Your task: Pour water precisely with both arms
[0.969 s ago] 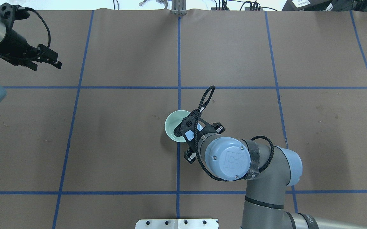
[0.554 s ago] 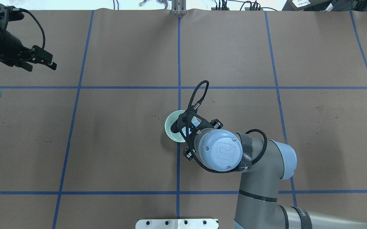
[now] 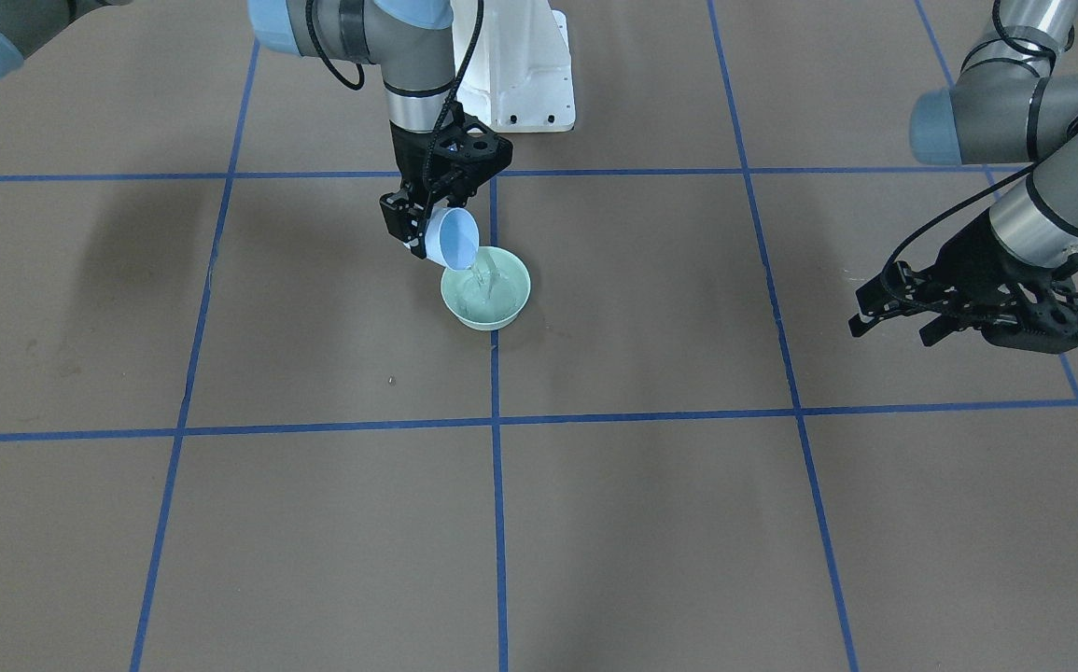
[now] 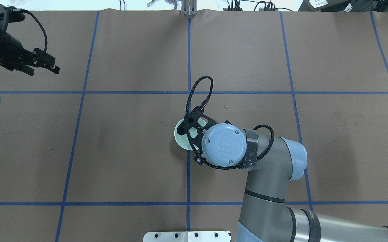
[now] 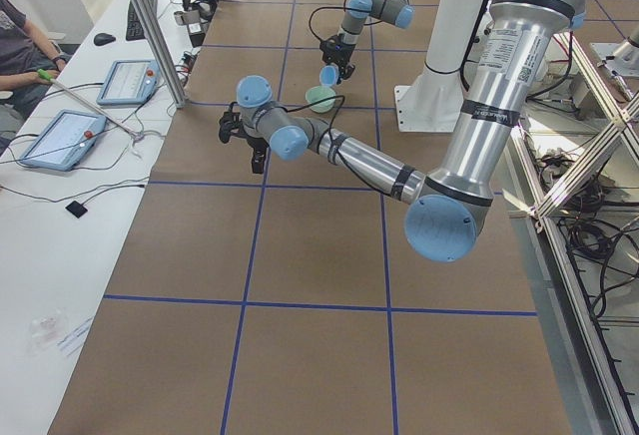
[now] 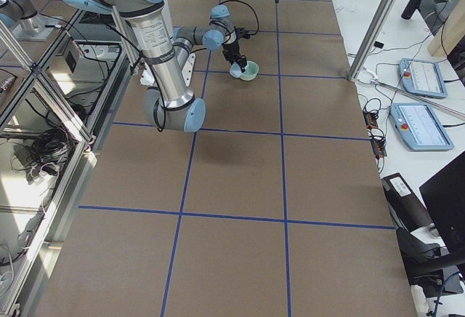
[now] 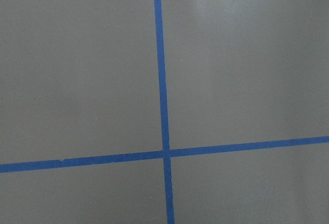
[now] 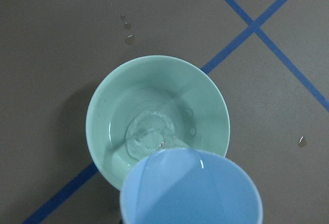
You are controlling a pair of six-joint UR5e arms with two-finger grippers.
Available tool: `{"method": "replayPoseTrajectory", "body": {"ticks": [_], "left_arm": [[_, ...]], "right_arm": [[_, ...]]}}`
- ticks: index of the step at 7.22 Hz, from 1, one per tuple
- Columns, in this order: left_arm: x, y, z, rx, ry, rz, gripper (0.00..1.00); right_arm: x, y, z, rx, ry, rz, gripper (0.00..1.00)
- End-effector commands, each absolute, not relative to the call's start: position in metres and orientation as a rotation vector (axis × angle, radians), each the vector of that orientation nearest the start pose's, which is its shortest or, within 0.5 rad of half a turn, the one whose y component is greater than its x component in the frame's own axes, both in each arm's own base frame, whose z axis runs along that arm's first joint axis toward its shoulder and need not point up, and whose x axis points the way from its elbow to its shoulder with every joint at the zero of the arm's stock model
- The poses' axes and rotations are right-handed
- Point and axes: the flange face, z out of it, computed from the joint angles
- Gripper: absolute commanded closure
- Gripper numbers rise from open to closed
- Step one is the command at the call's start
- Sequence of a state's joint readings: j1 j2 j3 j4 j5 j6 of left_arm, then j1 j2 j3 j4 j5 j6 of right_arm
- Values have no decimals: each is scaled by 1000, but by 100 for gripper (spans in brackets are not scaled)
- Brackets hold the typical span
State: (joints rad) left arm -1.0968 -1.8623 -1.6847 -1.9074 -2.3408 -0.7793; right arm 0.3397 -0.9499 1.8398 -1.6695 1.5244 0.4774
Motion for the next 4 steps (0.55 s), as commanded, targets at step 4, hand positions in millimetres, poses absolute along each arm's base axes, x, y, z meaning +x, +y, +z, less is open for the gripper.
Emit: {"method": "replayPoseTrajectory", "body": {"ticks": [4], "left_arm": [[218, -563, 408, 133, 1000, 5, 1]], "right_arm": [[-548, -350, 188, 499, -500, -782, 100]]}}
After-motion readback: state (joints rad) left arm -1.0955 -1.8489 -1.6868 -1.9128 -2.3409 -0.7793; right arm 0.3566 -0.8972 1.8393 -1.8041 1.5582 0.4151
